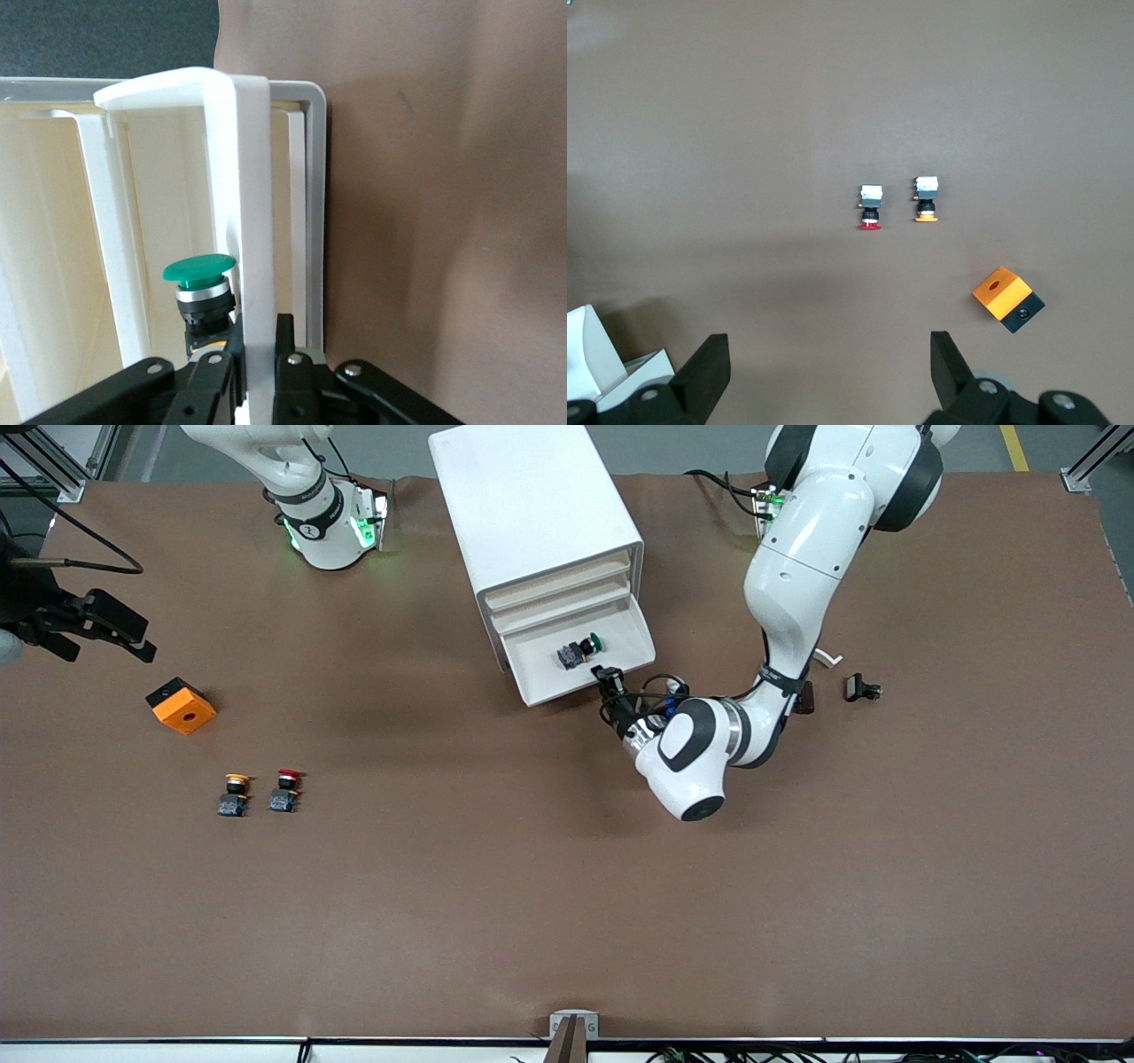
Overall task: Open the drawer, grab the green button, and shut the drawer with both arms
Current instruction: 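Release the handle and withdraw the left gripper while the right gripper rises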
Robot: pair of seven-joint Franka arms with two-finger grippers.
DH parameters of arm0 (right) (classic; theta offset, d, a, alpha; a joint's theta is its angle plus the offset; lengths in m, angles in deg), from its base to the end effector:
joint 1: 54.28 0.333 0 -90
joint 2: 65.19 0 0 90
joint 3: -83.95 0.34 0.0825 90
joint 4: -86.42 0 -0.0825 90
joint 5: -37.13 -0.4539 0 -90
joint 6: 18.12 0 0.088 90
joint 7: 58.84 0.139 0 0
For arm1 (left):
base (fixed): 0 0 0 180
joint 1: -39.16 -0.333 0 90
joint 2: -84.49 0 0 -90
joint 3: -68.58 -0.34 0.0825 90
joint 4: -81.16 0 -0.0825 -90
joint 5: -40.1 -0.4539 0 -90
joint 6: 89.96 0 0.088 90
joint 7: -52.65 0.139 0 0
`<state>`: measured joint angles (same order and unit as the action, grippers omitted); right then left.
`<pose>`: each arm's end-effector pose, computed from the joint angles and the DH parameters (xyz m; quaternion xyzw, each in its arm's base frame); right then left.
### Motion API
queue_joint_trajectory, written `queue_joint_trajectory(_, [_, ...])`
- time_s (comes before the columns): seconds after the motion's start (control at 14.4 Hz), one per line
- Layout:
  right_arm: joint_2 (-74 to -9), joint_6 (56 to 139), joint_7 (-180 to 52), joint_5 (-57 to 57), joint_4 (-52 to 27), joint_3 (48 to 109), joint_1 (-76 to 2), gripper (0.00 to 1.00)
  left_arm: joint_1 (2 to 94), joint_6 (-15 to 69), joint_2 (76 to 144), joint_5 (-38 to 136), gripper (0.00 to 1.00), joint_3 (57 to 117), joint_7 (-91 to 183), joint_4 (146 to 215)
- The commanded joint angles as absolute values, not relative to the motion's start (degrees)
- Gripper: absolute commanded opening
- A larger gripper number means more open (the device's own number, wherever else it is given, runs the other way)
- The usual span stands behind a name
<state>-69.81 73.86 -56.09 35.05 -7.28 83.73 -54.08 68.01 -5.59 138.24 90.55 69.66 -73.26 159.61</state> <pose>0.6023 0.0046 0.6340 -0.9992 0.0243 -0.0249 0.0189 0.5576 -0.4495 0.1066 -0.4514 -0.7015 0.4798 0.2717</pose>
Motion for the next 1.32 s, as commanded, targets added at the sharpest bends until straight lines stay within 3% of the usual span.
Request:
queue_joint_trajectory(0.0, [-68.3,73.5,-55.8,33.7,-5.3,84.1,-54.0,1.00,68.0,-5.0,138.4,90.6,0.06,68.3,-72.2,157.2])
queue_joint_trajectory(0.07, [-68.2,73.5,-55.7,33.7,-5.3,84.2,-53.9,1.00,68.0,-4.8,138.4,90.6,0.10,68.3,-71.5,157.2])
queue_joint_trajectory(0.14, [-67.9,73.5,-55.7,33.5,-5.3,84.2,-53.8,1.00,68.0,-4.7,138.4,90.7,0.27,68.3,-71.0,157.2])
queue_joint_trajectory(0.28, [-66.8,73.6,-55.7,33.5,-5.2,84.2,-52.4,1.00,67.6,-4.6,138.3,90.7,0.93,68.3,-69.8,157.1])
queue_joint_trajectory(0.35, [-66.3,73.7,-55.8,33.8,-5.3,84.1,-51.7,1.00,67.3,-4.6,138.3,90.8,1.00,68.3,-69.5,157.1])
queue_joint_trajectory(0.76, [-62.2,72.9,-51.5,34.7,-6.0,84.2,-46.0,1.00,67.3,-4.5,137.9,90.5,1.00,64.9,-67.2,152.7])
queue_joint_trajectory(1.25, [-58.0,75.1,-1.0,34.5,-7.6,84.2,-25.7,1.00,67.5,-4.0,136.7,90.5,1.00,52.5,-46.8,150.3])
